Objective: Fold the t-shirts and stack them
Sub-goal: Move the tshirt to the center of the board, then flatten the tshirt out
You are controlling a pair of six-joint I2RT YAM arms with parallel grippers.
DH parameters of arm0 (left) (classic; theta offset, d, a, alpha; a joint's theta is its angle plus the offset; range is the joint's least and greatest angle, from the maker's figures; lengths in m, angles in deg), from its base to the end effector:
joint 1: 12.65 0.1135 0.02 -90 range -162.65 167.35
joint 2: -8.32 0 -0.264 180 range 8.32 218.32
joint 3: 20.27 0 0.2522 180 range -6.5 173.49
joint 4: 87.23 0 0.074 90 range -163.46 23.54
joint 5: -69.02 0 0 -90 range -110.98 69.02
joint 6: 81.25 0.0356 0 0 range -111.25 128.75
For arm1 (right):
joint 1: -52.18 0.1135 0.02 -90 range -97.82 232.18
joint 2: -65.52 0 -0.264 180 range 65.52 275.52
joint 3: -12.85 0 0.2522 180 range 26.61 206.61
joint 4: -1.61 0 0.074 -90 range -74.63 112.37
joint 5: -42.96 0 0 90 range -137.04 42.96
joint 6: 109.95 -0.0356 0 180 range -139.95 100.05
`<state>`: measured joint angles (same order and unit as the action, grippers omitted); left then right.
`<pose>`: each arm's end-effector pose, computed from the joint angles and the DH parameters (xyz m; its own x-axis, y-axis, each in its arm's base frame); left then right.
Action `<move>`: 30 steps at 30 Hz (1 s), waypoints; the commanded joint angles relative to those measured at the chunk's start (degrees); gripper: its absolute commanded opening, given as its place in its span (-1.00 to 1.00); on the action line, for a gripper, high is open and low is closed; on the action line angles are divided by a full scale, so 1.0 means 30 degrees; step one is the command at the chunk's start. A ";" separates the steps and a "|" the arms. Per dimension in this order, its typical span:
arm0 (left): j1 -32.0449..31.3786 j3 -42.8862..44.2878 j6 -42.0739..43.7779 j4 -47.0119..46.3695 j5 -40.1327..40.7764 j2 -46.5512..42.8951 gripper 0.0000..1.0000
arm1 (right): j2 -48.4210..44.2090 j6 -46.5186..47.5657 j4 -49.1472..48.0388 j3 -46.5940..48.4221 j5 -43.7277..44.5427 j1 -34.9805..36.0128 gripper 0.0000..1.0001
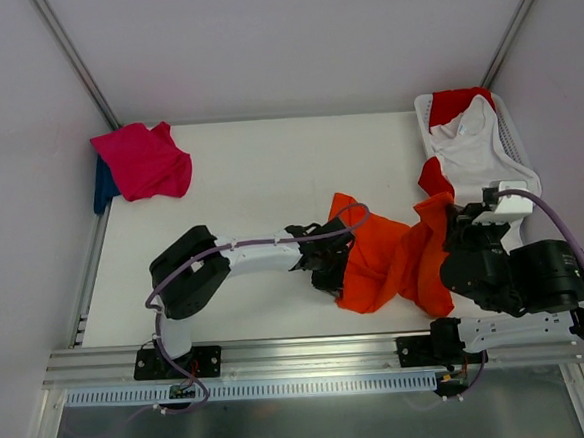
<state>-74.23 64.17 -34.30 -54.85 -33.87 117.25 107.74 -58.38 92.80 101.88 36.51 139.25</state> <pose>0.1808 -0.3508 0.1676 -0.9161 0.2947 -0.2719 0.3968 0.7634 -0.5096 0.0380 0.0510 0.4202 -0.0752 -0.1028 -0.9919 -0.0372 0.9943 -0.1002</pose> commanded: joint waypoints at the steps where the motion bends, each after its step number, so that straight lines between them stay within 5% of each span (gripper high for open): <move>1: -0.0186 0.0465 0.0080 0.0008 0.0281 0.0342 -1.00 | -0.0273 -0.0577 0.3048 -0.0330 0.1947 -0.0252 -0.99; 9: -0.0011 -0.0151 0.2652 0.0328 0.3294 -0.4039 -1.00 | -0.0595 -0.1133 0.3048 -0.0976 0.1360 -0.0487 -0.99; 18: 0.2009 0.4413 0.6964 0.3259 0.7868 -0.9237 -1.00 | -0.0800 -0.1456 0.3077 -0.1504 0.1564 -0.0546 -0.99; 24: 0.4353 0.7225 0.7464 0.3259 0.7665 -0.6519 -1.00 | -0.1064 -0.1398 0.3048 -0.1738 0.1858 -0.0692 -0.99; 30: 0.5789 1.0014 0.6998 0.3259 0.5911 -0.0457 -0.99 | -0.1181 -0.1397 0.3077 -0.1944 0.1799 -0.0839 -0.99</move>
<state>-58.14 92.08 -13.95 -47.60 -13.45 108.83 104.64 -61.51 92.78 96.30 36.55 137.04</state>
